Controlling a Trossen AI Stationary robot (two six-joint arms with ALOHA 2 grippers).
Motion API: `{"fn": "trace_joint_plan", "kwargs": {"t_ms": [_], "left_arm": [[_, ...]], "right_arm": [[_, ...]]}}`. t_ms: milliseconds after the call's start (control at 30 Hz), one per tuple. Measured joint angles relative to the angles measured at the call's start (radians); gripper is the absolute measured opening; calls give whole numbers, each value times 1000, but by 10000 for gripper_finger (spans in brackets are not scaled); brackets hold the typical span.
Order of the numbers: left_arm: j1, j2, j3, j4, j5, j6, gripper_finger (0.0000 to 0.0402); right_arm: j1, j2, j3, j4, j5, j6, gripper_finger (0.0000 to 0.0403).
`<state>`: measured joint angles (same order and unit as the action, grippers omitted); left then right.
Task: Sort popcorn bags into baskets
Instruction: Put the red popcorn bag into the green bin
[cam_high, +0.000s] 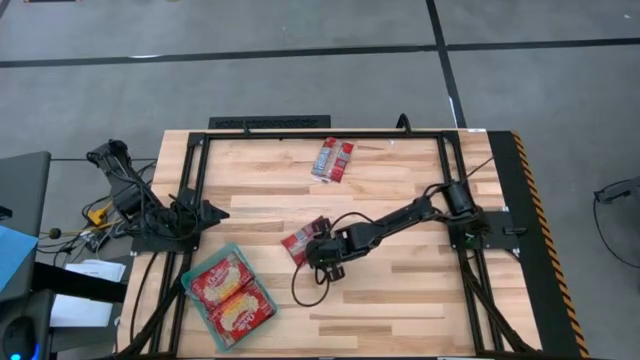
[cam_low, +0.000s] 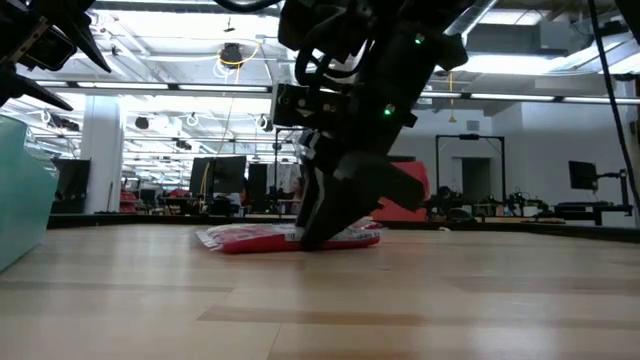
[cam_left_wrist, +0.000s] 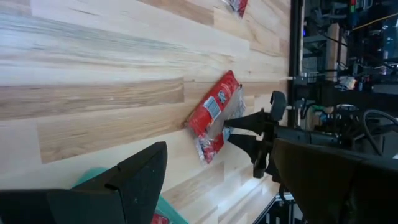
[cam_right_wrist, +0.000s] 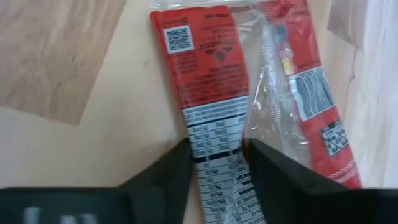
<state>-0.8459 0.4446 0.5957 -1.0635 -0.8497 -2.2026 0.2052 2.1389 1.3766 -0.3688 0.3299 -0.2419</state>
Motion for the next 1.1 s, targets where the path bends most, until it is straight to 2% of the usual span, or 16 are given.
{"fn": "trace_joint_plan", "kwargs": {"t_ms": [233, 333, 433, 600, 733, 833, 1100], "left_arm": [[0, 0, 0, 0, -8, 0, 283], [0, 0, 0, -1, -25, 5, 283], [0, 0, 0, -5, -51, 38, 283], [0, 0, -1, 25, -93, 202, 283], [0, 0, -1, 85, -109, 399, 283], [0, 0, -1, 189, -158, 604, 283], [0, 39, -1, 498, -297, 1188, 283]], "right_arm": [[27, -13, 19, -57, 6, 55, 18], [21, -23, 53, -98, -41, 110, 15], [-7, -55, 91, -123, -172, 169, 7], [-59, -146, 103, -87, -349, 225, 5], [-102, -230, 101, -44, -464, 246, 6], [-126, -304, 104, 7, -548, 266, 5], [-162, -490, 106, 114, -582, 345, 6]]}}
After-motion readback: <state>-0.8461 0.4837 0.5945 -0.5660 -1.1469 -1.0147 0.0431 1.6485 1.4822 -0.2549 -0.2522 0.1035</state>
